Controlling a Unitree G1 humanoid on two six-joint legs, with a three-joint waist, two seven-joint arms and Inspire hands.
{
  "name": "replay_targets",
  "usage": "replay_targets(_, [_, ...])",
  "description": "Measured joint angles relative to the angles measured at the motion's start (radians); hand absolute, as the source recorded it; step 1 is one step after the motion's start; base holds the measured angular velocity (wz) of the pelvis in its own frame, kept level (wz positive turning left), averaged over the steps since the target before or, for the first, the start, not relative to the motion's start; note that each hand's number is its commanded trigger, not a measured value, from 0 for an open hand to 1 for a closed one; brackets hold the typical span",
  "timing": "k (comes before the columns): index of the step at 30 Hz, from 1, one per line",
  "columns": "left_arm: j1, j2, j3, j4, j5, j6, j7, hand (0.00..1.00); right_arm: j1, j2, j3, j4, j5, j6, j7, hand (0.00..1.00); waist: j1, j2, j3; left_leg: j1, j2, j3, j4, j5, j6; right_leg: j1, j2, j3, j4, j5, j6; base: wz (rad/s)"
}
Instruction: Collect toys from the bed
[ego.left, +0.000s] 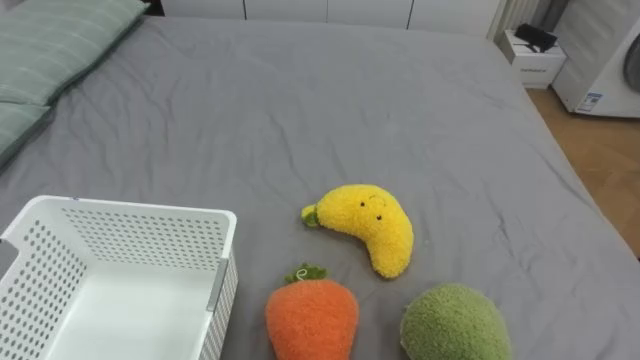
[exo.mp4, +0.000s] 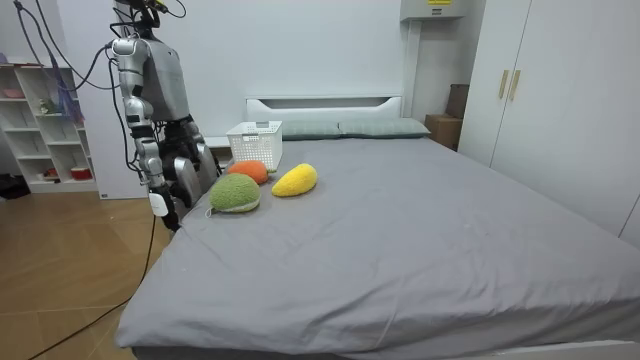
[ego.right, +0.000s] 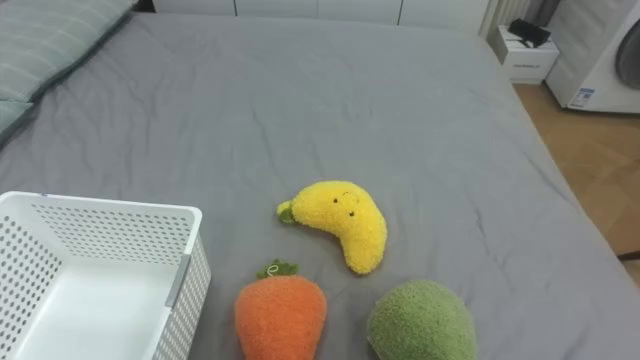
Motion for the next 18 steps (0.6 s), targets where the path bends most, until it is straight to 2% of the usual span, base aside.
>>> replay_targets(7, [0.001,0.002,0.0,-0.006,0.021,0.0,0.0,0.0,-0.001,0.001,0.0,0.0,-0.006,-0.001,0.002,0.0,-0.009,-0.003,-0.0021,-0.004,0.0,0.0,0.003,0.0,0.0,0.001,0.0,-0.004,-0.011,0.001,-0.002,0.0])
replay_targets(18, [0.006,0.005,0.002,-0.006,0.02,-0.01,-0.002,0.0,-0.002,0.009,-0.003,0.001,0.013,-0.008,-0.018,0.0,-0.011,-0.007,0.0005,0.007,0.0,0.0,-0.005,0.0,-0.001,0.009,0.002,0.0,-0.009,0.001,-0.002,-0.01])
